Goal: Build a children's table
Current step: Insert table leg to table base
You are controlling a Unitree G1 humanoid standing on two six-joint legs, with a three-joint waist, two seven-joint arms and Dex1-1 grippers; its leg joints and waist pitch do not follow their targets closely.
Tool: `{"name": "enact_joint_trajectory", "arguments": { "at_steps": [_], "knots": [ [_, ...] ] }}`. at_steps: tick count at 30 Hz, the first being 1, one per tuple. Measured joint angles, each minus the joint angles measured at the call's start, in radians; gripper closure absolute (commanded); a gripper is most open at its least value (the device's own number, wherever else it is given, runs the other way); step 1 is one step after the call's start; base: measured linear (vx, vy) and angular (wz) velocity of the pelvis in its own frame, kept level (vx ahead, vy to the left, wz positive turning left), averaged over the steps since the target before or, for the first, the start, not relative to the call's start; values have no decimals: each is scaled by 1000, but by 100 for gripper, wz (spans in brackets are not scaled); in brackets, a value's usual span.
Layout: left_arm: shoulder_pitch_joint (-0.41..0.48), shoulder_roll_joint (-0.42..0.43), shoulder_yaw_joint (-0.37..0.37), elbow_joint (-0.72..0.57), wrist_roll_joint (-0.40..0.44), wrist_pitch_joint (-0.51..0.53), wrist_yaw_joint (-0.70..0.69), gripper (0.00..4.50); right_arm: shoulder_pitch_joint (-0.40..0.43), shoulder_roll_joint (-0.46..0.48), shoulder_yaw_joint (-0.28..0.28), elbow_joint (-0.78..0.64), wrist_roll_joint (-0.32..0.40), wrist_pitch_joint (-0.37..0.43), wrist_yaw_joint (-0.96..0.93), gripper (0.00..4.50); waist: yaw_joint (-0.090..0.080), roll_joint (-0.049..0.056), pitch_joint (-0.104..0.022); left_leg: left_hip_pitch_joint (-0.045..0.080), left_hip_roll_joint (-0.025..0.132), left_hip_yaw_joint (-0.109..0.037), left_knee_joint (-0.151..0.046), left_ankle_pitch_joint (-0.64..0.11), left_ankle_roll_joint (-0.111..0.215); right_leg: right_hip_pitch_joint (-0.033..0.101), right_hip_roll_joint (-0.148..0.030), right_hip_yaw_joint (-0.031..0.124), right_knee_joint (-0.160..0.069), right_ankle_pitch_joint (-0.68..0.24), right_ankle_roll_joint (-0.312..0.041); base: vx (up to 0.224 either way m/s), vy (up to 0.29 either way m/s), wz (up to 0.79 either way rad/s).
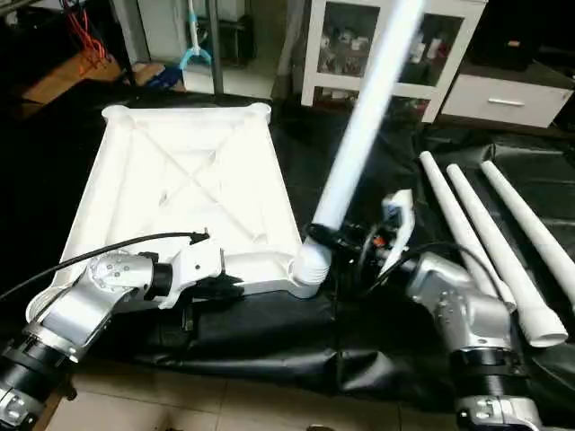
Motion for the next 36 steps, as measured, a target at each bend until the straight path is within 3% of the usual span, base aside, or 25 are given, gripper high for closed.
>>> {"name": "enact_joint_trajectory", "arguments": {
  "at_steps": [12, 22, 36],
  "knots": [
    [-18, -14, 7, 4, -17, 40, -32, 447, -5, -24, 33, 19, -79, -96, 16, 259, 12, -4, 3, -3, -1, 0, -4, 0, 0, 0, 0, 1, -5, -2, 4, 0, 0, 0],
    [-25, -22, 7, 2, -18, 62, -43, 447, 16, -45, 68, 16, -139, -218, 62, 259, 12, -5, 3, -4, -1, 1, -8, 0, 0, 1, 0, 0, -16, -2, 4, 0, 0, 0],
    [-24, -24, 11, -1, -18, 70, -45, 447, 28, -11, 114, -30, -215, -291, 36, 259, 3, -12, 6, -2, -1, 1, -10, 0, 0, -1, 0, 0, -17, -4, 6, 0, 0, 0]
  ]
}}
